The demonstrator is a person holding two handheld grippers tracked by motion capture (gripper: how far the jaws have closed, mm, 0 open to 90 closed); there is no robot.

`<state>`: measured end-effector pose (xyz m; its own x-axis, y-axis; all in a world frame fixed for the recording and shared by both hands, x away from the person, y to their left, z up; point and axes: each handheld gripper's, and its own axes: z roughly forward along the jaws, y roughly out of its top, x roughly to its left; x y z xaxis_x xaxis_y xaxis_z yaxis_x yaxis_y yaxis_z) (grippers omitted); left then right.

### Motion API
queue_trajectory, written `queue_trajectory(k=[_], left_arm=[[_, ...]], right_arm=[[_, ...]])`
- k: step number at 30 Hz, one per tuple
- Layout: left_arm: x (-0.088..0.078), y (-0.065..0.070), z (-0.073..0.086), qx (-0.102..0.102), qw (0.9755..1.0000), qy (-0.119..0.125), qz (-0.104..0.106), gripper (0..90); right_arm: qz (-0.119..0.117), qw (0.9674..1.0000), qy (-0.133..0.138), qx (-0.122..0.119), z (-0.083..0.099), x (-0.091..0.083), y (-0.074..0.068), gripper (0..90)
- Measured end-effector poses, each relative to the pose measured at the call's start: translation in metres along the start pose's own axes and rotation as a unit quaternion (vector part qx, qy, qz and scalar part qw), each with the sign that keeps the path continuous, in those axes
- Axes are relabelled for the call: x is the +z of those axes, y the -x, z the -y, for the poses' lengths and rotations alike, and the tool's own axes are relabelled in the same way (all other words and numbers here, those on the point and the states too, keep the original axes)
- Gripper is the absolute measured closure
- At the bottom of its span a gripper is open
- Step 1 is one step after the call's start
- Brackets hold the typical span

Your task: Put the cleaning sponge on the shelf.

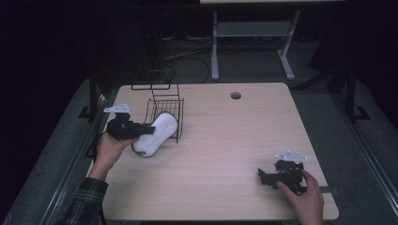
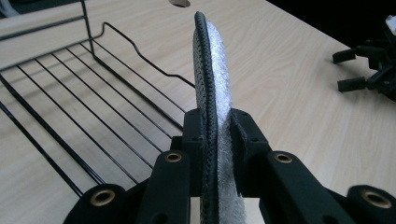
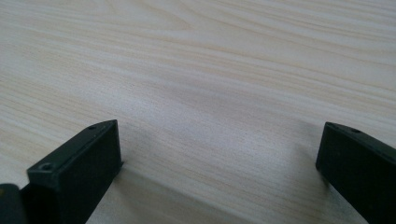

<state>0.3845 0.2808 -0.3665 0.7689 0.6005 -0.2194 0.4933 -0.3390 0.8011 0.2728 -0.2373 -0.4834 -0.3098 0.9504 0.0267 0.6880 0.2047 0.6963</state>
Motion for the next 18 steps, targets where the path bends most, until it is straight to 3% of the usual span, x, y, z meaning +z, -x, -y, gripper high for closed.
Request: queue_trajectory(k=[18], left_arm=[[0.002,-0.027,-0.019,-0.009,0.9997,0.015,-0.016,77.0]], right_arm=[[0.000,1.0000,0.000,0.000,0.000,0.000,0.000,0.0]])
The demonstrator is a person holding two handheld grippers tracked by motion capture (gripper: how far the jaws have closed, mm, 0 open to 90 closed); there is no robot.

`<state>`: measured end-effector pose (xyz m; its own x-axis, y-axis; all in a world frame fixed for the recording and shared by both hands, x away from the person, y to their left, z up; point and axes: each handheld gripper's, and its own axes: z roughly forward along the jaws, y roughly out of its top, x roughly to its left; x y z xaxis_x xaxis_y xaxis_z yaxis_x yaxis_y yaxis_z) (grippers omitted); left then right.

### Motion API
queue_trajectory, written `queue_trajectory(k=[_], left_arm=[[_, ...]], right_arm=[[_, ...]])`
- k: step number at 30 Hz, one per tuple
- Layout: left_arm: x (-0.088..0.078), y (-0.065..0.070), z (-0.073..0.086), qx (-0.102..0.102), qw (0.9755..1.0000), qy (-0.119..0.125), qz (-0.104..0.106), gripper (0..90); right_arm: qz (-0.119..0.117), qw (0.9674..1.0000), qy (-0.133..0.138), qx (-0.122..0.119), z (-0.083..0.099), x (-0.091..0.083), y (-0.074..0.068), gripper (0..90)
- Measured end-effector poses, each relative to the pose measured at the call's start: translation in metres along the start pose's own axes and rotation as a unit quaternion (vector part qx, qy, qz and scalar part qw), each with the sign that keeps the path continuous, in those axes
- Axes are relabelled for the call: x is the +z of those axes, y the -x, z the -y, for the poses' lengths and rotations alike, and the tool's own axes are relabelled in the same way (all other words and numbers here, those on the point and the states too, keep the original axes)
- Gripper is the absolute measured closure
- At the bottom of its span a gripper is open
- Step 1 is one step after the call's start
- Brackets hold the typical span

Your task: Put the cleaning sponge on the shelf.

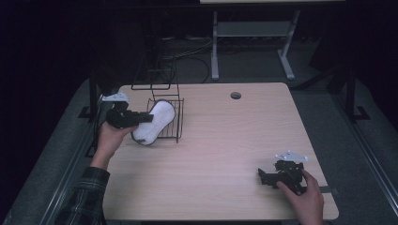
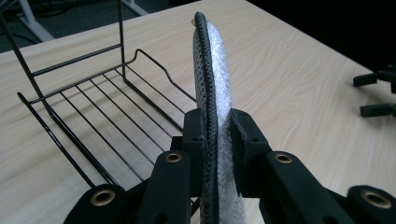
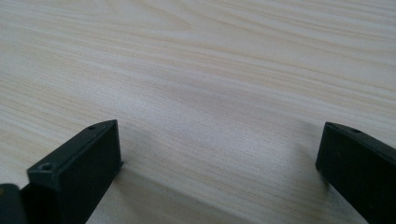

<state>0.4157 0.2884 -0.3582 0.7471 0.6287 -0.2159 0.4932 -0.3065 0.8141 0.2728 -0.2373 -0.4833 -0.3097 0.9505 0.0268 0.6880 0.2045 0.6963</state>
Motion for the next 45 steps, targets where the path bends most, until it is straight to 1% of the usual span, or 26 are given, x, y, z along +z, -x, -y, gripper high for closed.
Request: queue_trajectory(k=[3,7,8,16,17,18,19,21,26,27,28,29,30,31,34,39,45], left_arm=[[0.001,-0.005,-0.003,-0.004,1.0000,0.002,-0.004,77.0],[0.001,-0.010,-0.007,-0.003,1.0000,0.004,-0.008,77.0],[0.001,-0.012,-0.007,-0.007,0.9999,0.007,-0.005,77.0],[0.003,-0.025,-0.012,-0.015,0.9998,0.004,-0.014,77.1],[0.004,-0.026,-0.013,-0.017,0.9997,0.008,-0.014,77.1],[0.004,-0.028,-0.013,-0.018,0.9997,0.006,-0.012,77.1],[0.007,-0.031,-0.014,-0.019,0.9997,0.002,-0.015,77.1],[0.009,-0.033,-0.014,-0.020,0.9997,0.002,-0.015,77.1],[0.016,-0.040,-0.016,-0.036,0.9992,-0.001,-0.015,77.1],[0.018,-0.042,-0.017,-0.035,0.9993,-0.001,-0.017,77.0],[0.019,-0.043,-0.017,-0.038,0.9991,0.003,-0.016,77.0],[0.021,-0.044,-0.017,-0.040,0.9991,0.004,-0.015,77.0],[0.023,-0.046,-0.016,-0.040,0.9991,0.000,-0.016,77.0],[0.024,-0.048,-0.015,-0.035,0.9992,-0.007,-0.016,77.0],[0.031,-0.052,-0.012,-0.048,0.9987,-0.010,-0.016,77.0],[0.038,-0.058,-0.009,-0.052,0.9983,-0.016,-0.020,76.8],[0.043,-0.063,-0.006,-0.058,0.9980,-0.011,-0.023,76.0]], right_arm=[[0.000,1.0000,0.000,0.000,0.000,0.000,0.000,0.0],[0.000,1.0000,0.000,0.000,0.000,0.000,0.000,0.0],[0.000,1.0000,0.000,0.000,0.000,0.000,0.000,0.0],[0.000,1.0000,0.000,0.000,0.000,0.000,0.000,0.0],[0.000,1.0000,0.000,0.000,0.000,0.000,0.000,0.0],[0.000,1.0000,0.000,0.000,0.000,0.000,0.000,0.0],[0.000,1.0000,0.000,0.000,0.000,0.000,0.000,0.0],[0.000,1.0000,0.000,0.000,0.000,0.000,0.000,0.0],[0.000,1.0000,0.000,0.000,0.000,0.000,0.000,0.0],[0.000,1.0000,0.000,0.000,0.000,0.000,0.000,0.0],[0.000,1.0000,0.000,0.000,0.000,0.000,0.000,0.0],[0.000,1.0000,0.000,0.000,0.000,0.000,0.000,0.0],[0.000,1.0000,0.000,0.000,0.000,0.000,0.000,0.0],[0.000,1.0000,0.000,0.000,0.000,0.000,0.000,0.0],[0.000,1.0000,0.000,0.000,0.000,0.000,0.000,0.0],[0.000,1.0000,0.000,0.000,0.000,0.000,0.000,0.0],[0.000,1.0000,0.000,0.000,0.000,0.000,0.000,0.0]])
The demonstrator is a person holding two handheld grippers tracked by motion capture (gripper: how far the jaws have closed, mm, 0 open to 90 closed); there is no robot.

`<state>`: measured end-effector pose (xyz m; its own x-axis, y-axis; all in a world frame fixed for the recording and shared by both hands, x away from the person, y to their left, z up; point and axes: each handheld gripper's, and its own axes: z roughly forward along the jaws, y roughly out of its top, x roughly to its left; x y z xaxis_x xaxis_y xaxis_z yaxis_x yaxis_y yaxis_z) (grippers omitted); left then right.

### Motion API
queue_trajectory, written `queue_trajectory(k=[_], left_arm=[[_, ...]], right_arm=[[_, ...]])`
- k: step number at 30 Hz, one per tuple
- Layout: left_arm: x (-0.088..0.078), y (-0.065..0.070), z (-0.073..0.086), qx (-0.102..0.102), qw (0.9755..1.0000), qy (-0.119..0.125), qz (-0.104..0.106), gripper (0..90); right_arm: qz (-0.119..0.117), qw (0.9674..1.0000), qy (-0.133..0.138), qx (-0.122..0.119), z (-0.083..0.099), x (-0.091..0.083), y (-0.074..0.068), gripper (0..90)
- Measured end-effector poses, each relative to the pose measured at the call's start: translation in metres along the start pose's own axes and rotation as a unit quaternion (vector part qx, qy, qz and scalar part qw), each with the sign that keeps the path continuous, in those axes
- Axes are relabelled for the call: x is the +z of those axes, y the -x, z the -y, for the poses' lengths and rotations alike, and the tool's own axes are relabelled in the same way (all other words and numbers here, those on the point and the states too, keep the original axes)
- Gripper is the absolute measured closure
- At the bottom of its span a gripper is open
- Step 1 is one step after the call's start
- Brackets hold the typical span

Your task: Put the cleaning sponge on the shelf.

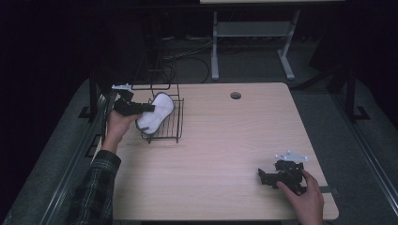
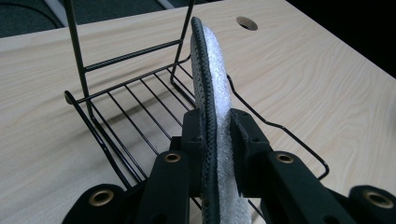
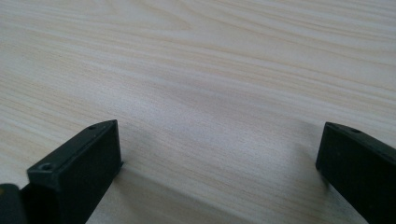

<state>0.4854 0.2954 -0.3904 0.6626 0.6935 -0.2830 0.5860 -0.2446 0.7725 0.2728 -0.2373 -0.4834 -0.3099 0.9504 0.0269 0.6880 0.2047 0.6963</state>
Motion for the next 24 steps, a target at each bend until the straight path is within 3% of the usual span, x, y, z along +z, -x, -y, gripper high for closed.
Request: queue_trajectory(k=[17,24], left_arm=[[0.010,-0.010,0.005,0.003,0.9990,-0.002,-0.044,70.3],[0.013,-0.010,0.006,0.012,0.9974,-0.013,-0.070,65.8]], right_arm=[[0.000,1.0000,0.000,0.000,0.000,0.000,0.000,0.0],[0.000,1.0000,0.000,0.000,0.000,0.000,0.000,0.0]])
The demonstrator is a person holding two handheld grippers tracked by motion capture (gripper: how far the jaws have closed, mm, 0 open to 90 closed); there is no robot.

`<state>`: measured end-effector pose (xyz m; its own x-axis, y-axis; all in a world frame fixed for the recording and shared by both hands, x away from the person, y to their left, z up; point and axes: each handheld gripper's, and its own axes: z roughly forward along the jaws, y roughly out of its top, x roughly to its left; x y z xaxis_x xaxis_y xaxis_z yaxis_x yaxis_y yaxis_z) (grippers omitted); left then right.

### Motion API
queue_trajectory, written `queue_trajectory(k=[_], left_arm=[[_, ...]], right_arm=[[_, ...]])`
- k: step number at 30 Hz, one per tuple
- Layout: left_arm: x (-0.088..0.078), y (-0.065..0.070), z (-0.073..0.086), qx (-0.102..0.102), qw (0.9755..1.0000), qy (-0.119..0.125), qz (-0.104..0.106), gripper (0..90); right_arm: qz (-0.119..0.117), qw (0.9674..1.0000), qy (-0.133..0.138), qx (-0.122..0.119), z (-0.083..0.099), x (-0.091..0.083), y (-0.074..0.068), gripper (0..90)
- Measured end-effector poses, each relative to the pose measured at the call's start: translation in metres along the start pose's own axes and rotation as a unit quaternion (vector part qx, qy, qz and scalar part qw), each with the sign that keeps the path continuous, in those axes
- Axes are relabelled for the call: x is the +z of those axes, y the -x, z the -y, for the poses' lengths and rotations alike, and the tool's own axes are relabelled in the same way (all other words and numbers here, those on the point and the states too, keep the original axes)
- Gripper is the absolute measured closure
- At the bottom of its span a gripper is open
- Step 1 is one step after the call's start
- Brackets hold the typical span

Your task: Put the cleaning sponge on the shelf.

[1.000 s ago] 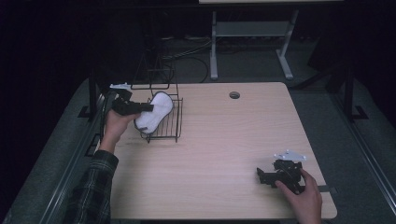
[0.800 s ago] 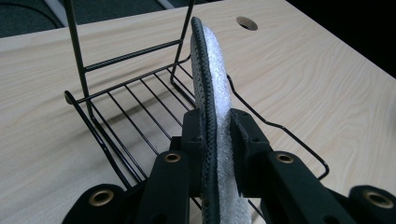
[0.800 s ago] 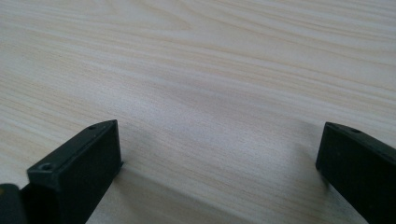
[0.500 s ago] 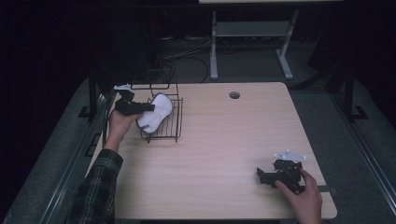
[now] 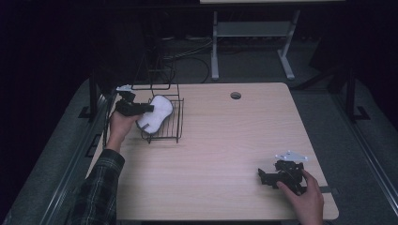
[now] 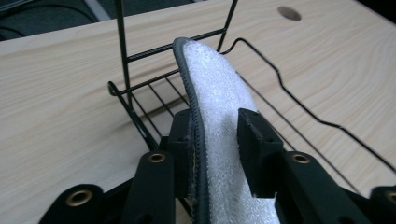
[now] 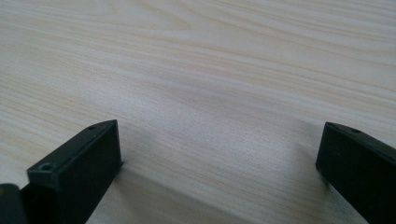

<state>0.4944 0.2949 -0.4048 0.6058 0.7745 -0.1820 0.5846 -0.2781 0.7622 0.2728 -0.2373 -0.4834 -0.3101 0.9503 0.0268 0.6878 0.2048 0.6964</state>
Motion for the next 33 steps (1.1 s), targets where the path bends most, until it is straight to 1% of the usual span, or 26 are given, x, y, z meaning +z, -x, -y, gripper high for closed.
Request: queue_trajectory(k=[1,3,6,8,12,17,18,20,21,22,23,27,28,33], left_arm=[[0.001,0.000,0.000,0.002,1.0000,-0.001,-0.005,64.7],[0.002,0.000,0.001,0.002,1.0000,-0.003,-0.008,62.1],[0.002,0.000,0.001,0.007,0.9998,-0.007,-0.018,60.4],[0.003,0.001,0.001,0.009,0.9996,-0.009,-0.024,57.8],[0.003,0.001,0.001,0.014,0.9995,-0.011,-0.027,53.7],[-0.003,0.003,0.000,0.013,0.9996,-0.008,-0.023,53.3],[-0.005,0.003,0.000,0.013,0.9997,-0.010,-0.021,54.1],[-0.008,0.004,0.000,0.016,0.9997,-0.011,-0.015,59.0],[-0.010,0.005,0.000,0.012,0.9998,-0.009,-0.010,62.5],[-0.012,0.006,0.001,0.014,0.9998,-0.008,-0.009,67.9],[-0.014,0.008,0.002,0.016,0.9998,0.000,-0.010,72.1],[-0.017,0.012,0.007,0.016,0.9999,-0.006,0.001,87.6],[-0.017,0.013,0.009,0.011,0.9998,-0.014,0.004,89.7],[-0.013,0.019,0.018,0.019,0.9996,-0.021,0.005,89.8]], right_arm=[[0.000,1.0000,0.000,0.000,0.000,0.000,0.000,0.0],[0.000,1.0000,0.000,0.000,0.000,0.000,0.000,0.0],[0.000,1.0000,0.000,0.000,0.000,0.000,0.000,0.0],[0.000,1.0000,0.000,0.000,0.000,0.000,0.000,0.0],[0.000,1.0000,0.000,0.000,0.000,0.000,0.000,0.0],[0.000,1.0000,0.000,0.000,0.000,0.000,0.000,0.0],[0.000,1.0000,0.000,0.000,0.000,0.000,0.000,0.0],[0.000,1.0000,0.000,0.000,0.000,0.000,0.000,0.0],[0.000,1.0000,0.000,0.000,0.000,0.000,0.000,0.0],[0.000,1.0000,0.000,0.000,0.000,0.000,0.000,0.0],[0.000,1.0000,0.000,0.000,0.000,0.000,0.000,0.0],[0.000,1.0000,0.000,0.000,0.000,0.000,0.000,0.0],[0.000,1.0000,0.000,0.000,0.000,0.000,0.000,0.0],[0.000,1.0000,0.000,0.000,0.000,0.000,0.000,0.0]])
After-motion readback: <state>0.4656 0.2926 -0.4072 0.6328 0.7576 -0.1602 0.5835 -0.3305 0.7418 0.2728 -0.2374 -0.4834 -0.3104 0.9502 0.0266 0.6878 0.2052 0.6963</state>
